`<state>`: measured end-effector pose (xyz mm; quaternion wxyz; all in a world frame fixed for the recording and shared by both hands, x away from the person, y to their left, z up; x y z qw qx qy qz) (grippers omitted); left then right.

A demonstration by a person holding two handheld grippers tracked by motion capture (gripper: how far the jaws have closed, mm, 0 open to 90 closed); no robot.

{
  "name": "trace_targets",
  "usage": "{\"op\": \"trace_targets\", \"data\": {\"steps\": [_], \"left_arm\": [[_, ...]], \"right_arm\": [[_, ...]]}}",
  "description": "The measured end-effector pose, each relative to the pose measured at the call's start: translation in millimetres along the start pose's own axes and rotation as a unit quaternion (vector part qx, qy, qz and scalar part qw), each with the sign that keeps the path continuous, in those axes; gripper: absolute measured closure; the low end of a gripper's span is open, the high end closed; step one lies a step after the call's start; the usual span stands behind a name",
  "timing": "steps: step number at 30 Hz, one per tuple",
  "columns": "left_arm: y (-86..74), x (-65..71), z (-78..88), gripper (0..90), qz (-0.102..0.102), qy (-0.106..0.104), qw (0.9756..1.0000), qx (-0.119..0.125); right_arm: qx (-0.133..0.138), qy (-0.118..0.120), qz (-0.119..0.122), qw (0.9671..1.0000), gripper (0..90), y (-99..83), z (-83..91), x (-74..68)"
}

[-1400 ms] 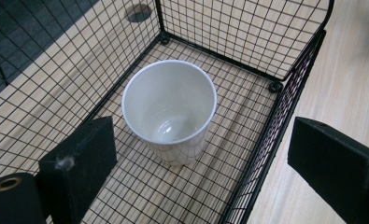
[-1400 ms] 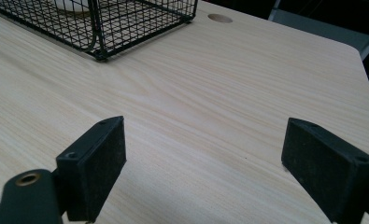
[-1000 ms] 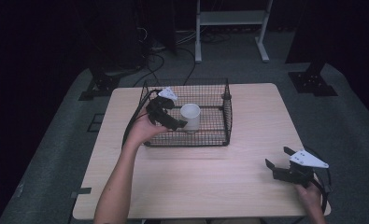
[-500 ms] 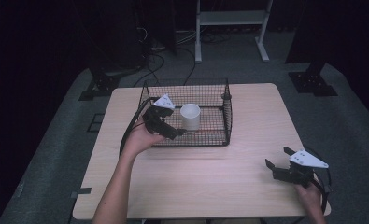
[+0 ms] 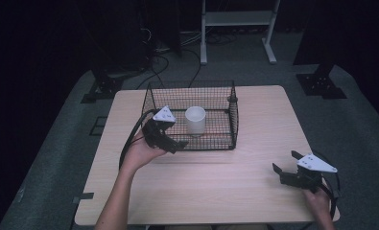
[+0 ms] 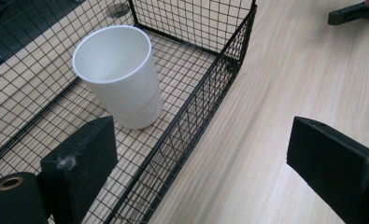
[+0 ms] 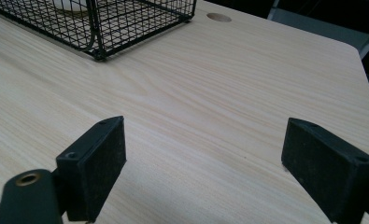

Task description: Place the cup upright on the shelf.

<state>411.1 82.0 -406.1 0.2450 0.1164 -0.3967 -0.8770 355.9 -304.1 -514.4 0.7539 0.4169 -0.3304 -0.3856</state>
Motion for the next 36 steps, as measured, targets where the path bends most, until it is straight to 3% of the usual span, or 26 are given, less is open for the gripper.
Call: {"op": "trace_targets", "data": {"steps": [19, 30, 36], "left_arm": [[-19.2, 27.9, 13.1, 7.9, -0.014, -0.005, 0.9997, 0.018], [-36.5, 41.6, 18.6, 7.9, -0.007, -0.005, 0.9995, 0.030], [-53.4, 53.9, 22.1, 7.8, -0.001, -0.008, 0.9993, 0.035]], "right_arm": [[-0.001, -0.001, 0.002, 1.0000, 13.1, -0.1, -0.3, 0.5], [-0.001, -0.002, 0.001, 1.0000, 13.1, 0.0, -0.5, 0.3], [-0.001, -0.004, 0.003, 1.0000, 13.1, -0.1, -0.4, -0.2]]}}
Point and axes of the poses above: each handheld gripper's, and its own axes: z roughly backward along the jaws, y roughly out of its top, x roughly to its right, the point moved 8 cm from there along -z, roughly forward along the jaws, and after that the axes turned 3 degrees about z, right-handed, at the moved point
